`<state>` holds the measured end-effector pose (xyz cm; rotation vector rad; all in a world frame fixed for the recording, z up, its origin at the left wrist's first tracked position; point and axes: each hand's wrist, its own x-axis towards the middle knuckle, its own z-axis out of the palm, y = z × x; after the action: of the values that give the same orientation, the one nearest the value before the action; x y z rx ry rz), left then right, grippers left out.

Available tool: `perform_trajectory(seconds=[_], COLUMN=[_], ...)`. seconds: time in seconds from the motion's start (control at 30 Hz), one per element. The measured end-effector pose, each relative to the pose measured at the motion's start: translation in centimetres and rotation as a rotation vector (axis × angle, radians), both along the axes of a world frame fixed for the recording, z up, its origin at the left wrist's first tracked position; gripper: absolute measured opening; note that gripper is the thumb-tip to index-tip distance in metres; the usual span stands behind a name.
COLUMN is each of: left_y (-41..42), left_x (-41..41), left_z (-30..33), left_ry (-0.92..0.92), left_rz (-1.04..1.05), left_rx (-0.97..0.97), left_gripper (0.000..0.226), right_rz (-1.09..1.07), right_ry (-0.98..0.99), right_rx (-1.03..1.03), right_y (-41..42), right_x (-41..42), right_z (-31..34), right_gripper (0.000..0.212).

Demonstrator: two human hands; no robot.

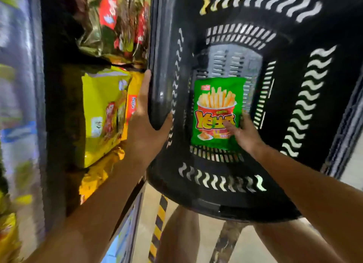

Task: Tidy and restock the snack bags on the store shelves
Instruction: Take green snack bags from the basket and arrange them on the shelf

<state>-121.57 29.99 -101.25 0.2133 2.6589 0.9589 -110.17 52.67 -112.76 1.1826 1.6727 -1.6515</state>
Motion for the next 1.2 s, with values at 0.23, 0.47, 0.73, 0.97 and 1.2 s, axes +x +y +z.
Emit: perform_trajectory(seconds=[0.23,0.47,0.73,0.97,1.2], left_y=[-1.0,-0.9,0.0,0.5,4.9], left_x=[0.7,1.2,-0.2,0.3,0.7], left_z=[-1.8,-2.1,1.7,16.4,36.6], left_ry=[-0.013,-0.034,-0.165,-0.183,-0.137], left_rz=[-0.036,0.007,-0.083,-0.463,-0.615], left_rx=[0.092,0.121,-0.120,-0.360,-0.416], left_gripper=[0.087,0.090,0.105,0.084,0.071], right_rz=[0.074,0.164,0.309,0.577,0.808], right_ry=[-0.094,-0.148,-0.178,-0.072,0.030], right_rx=[0.075,0.181,0.130,0.278,0.473], right_y=[-1.8,-2.2,-0.3,3.2,5.2], right_x=[-0.8,-0.9,-2.3,-3.5,-1.1], right_z=[-9.2,-10.7,3.9,27.7,50.3], right_gripper=[0.055,0.043,0.067,0.056,0.041])
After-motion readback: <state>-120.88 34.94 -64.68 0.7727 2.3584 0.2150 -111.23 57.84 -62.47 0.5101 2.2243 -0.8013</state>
